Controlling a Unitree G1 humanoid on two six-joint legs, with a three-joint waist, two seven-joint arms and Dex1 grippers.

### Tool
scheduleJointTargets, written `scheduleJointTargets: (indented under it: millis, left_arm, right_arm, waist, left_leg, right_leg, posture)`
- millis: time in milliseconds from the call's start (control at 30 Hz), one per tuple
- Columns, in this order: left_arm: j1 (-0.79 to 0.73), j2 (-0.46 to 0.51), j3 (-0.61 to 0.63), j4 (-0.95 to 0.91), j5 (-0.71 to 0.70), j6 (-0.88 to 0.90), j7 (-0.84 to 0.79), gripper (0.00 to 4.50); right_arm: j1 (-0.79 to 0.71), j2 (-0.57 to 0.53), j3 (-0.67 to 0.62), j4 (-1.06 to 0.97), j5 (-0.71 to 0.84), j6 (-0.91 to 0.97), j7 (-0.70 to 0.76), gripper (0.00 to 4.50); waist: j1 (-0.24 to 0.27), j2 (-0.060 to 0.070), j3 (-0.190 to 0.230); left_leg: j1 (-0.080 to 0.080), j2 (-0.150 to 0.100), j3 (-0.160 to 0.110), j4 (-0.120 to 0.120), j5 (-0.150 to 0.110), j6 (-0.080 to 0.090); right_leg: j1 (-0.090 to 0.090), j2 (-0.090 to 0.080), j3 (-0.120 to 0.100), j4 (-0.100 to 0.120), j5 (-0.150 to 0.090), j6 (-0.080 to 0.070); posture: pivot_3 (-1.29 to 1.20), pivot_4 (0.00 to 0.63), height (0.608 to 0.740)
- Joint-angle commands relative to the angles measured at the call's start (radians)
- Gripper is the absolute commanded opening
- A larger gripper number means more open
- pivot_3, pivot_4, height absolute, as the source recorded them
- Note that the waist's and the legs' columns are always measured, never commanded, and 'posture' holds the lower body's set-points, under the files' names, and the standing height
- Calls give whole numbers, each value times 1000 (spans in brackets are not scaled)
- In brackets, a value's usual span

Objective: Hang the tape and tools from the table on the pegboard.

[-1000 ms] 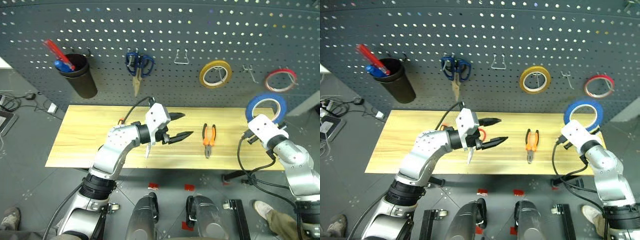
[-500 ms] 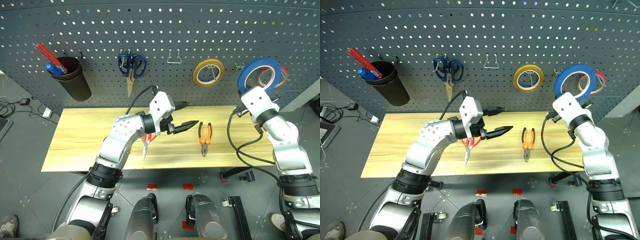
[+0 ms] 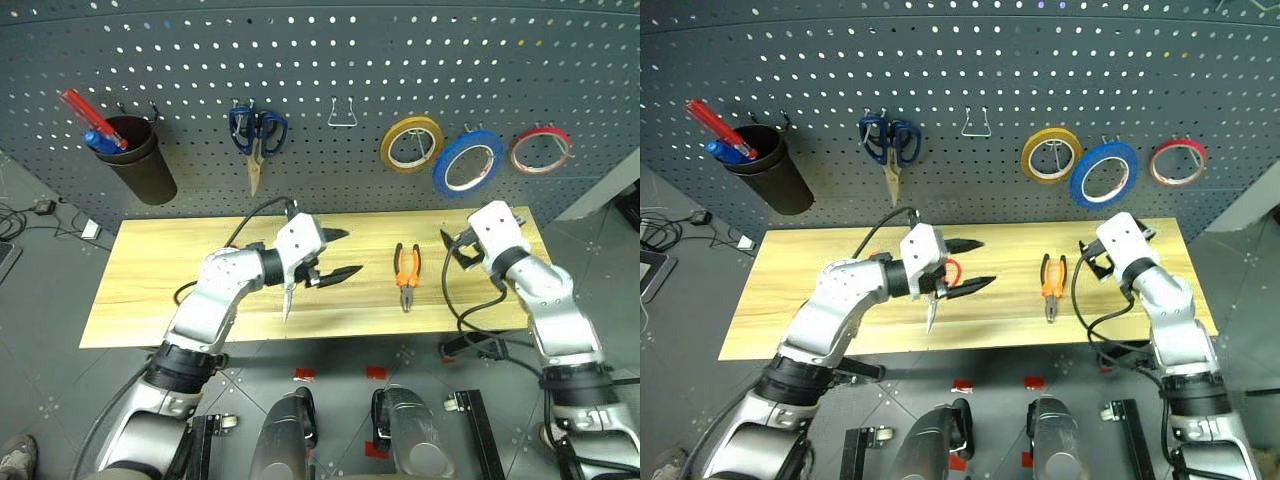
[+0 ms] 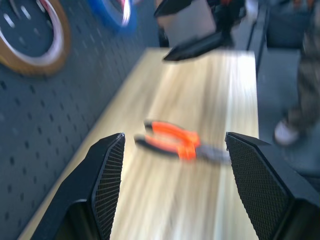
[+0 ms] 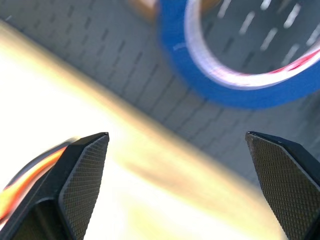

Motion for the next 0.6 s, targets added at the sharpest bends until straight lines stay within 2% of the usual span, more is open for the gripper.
scheduleJointTargets:
  millis: [33, 167, 267, 400, 600]
  left_arm:
    - [64, 84, 7, -32, 27, -54, -52, 3382]
    - [124, 157, 15, -67, 25, -53, -92, 3382]
    - [164, 202, 11, -93, 31, -57, -122, 3382]
    - [187, 216, 15, -120, 33, -45, -122, 3382]
    - [194, 212, 18, -144, 34, -21, -109, 3382]
  right_arm:
    - [-9, 105, 2, -138, 75, 315, -33, 4456]
    - [-94, 271, -40, -84, 103, 582, -134, 4456]
    - [-171, 369, -82, 31, 90, 646, -238, 4456]
    - [-247, 417, -96, 185, 77, 597, -327, 4456]
    - [-318, 447, -88, 379, 84, 513, -379, 4456]
  waist:
    - [-9, 0, 0]
    - [-10, -1, 0]
    - [-12, -1, 1]
    - [-3, -1, 1]
    - [0, -1, 1]
  left_leg:
    - [0, 0, 0, 0, 0, 0]
    - [1, 2, -1, -1, -2, 3]
    - [0, 2, 0, -1, -2, 3]
    - [-2, 1, 1, -2, -2, 3]
    - [-5, 1, 6, -4, 0, 0]
  right_leg:
    - [0, 0, 1, 1, 0, 0]
    - [-2, 0, 0, 3, 0, -2]
    - [-4, 0, 1, 3, 1, -4]
    - [-6, 0, 1, 3, 1, -4]
    - [-13, 0, 5, 3, 1, -4]
  posture:
    - [-275, 293, 740]
    - [-253, 304, 740]
    - [-237, 310, 740]
    - [-219, 313, 740]
    - [-203, 314, 740]
